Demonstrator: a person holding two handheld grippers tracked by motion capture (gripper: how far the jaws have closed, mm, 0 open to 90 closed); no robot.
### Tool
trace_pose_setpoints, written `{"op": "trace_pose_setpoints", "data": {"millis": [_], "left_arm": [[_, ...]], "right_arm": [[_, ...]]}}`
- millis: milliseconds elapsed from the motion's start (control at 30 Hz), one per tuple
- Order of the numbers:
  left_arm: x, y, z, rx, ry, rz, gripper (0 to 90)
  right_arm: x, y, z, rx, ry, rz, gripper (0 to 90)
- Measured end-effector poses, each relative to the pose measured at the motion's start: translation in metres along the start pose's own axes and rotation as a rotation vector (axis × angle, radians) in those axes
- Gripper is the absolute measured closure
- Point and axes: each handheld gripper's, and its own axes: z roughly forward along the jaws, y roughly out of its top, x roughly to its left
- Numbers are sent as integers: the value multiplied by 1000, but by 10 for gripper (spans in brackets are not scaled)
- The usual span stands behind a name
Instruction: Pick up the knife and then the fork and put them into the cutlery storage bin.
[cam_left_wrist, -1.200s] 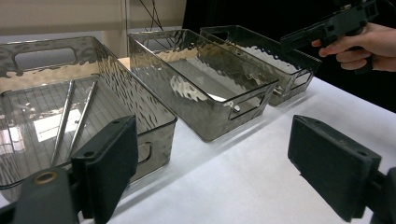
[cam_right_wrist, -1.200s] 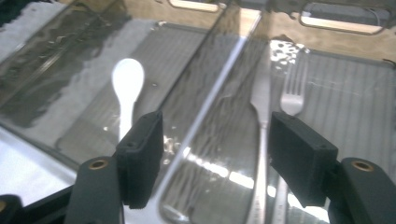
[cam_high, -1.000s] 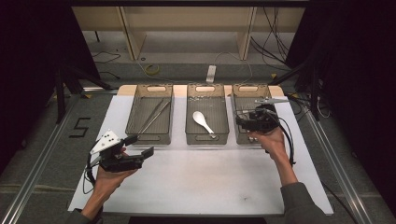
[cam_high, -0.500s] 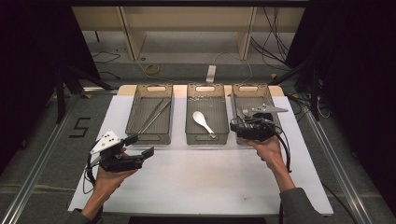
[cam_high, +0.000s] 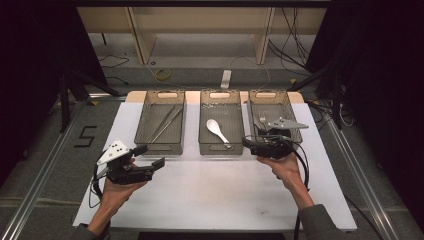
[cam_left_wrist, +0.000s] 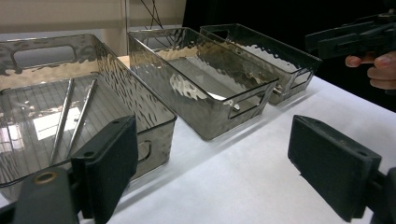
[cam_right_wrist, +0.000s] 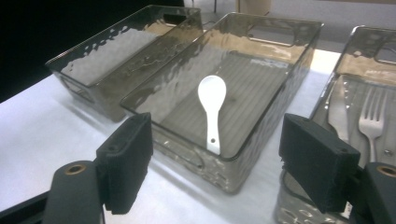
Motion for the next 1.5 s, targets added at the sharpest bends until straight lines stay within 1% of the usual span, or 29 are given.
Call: {"op": "trace_pose_setpoints", "data": {"millis": [67, 367, 633, 733, 867, 967, 1167, 1500], "left_arm": [[0, 0, 0, 3, 0, -1, 157], [1, 0, 0, 2, -2, -5, 157], [0, 0, 0, 3, -9, 0, 157], [0, 0, -1, 5, -12, 1, 157], [-1, -1, -1, 9, -18, 2, 157], [-1, -1, -1, 12, -20, 3, 157], [-1, -1, -1, 14, -24, -1, 157], [-1, -1, -1, 17, -33, -6, 157]], "right_arm": [[3, -1, -2, -16, 5, -9, 268], [9, -14, -12, -48, 24, -13, 267], [15, -32, -24, -64, 42, -16, 252], [17, -38, -29, -78, 48, -15, 252], [20, -45, -34, -87, 49, -17, 246], [22, -49, -37, -89, 45, -28, 240], [22, -58, -44, -102, 34, -23, 235], [26, -71, -52, -102, 37, -24, 230]]}}
